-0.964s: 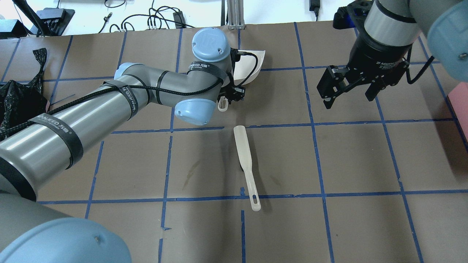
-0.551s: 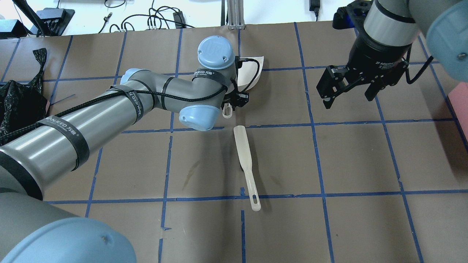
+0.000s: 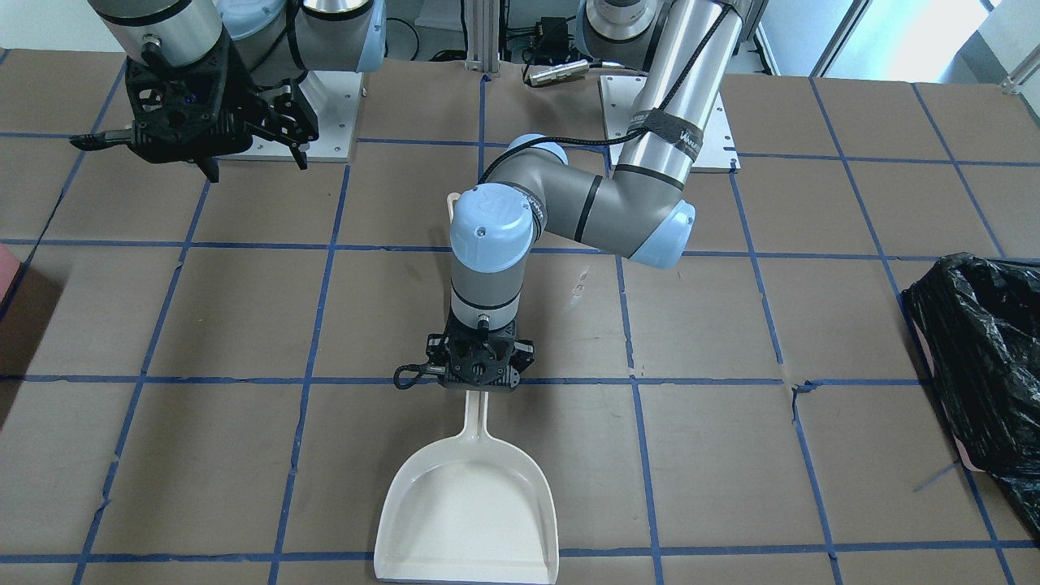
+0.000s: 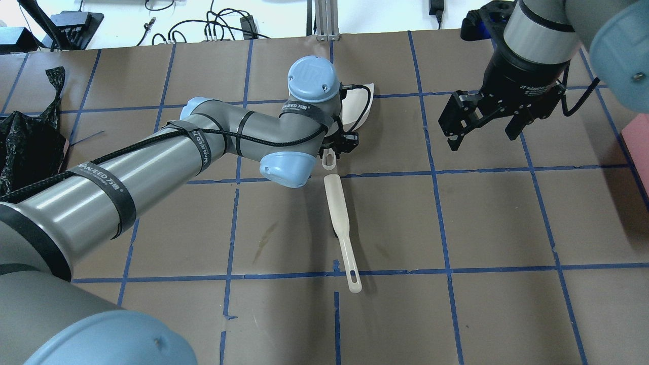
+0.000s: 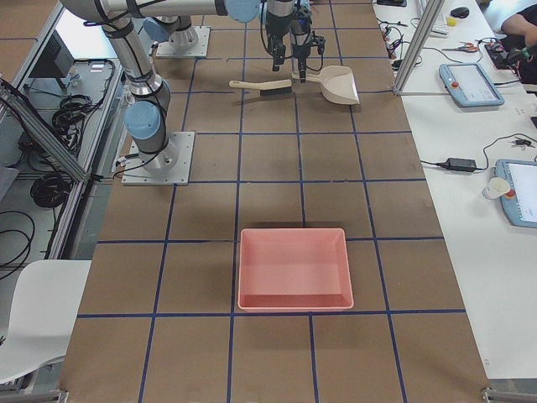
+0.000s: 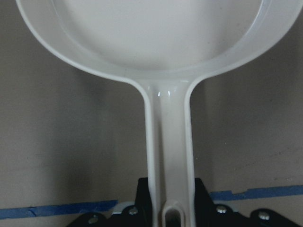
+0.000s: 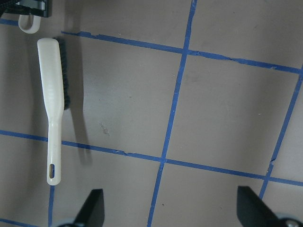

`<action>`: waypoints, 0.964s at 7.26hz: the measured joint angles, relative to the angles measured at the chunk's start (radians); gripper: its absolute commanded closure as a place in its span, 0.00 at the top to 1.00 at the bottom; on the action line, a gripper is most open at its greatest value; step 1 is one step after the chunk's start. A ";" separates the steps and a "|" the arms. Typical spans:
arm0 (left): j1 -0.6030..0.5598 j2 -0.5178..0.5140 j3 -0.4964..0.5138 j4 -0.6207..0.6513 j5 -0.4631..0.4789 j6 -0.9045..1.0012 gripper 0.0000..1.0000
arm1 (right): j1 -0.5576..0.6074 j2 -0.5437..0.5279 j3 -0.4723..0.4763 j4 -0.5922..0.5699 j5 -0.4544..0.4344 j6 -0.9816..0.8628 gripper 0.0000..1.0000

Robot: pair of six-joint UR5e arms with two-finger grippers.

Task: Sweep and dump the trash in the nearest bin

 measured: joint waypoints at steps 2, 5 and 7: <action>0.005 0.035 0.005 0.000 0.004 0.050 1.00 | 0.000 -0.001 0.001 0.003 0.000 0.000 1.00; 0.139 0.159 -0.001 -0.102 0.001 0.168 1.00 | 0.001 -0.001 0.001 0.004 0.000 -0.001 1.00; 0.236 0.322 0.007 -0.377 0.003 0.267 1.00 | 0.001 -0.001 0.001 0.004 -0.001 -0.002 1.00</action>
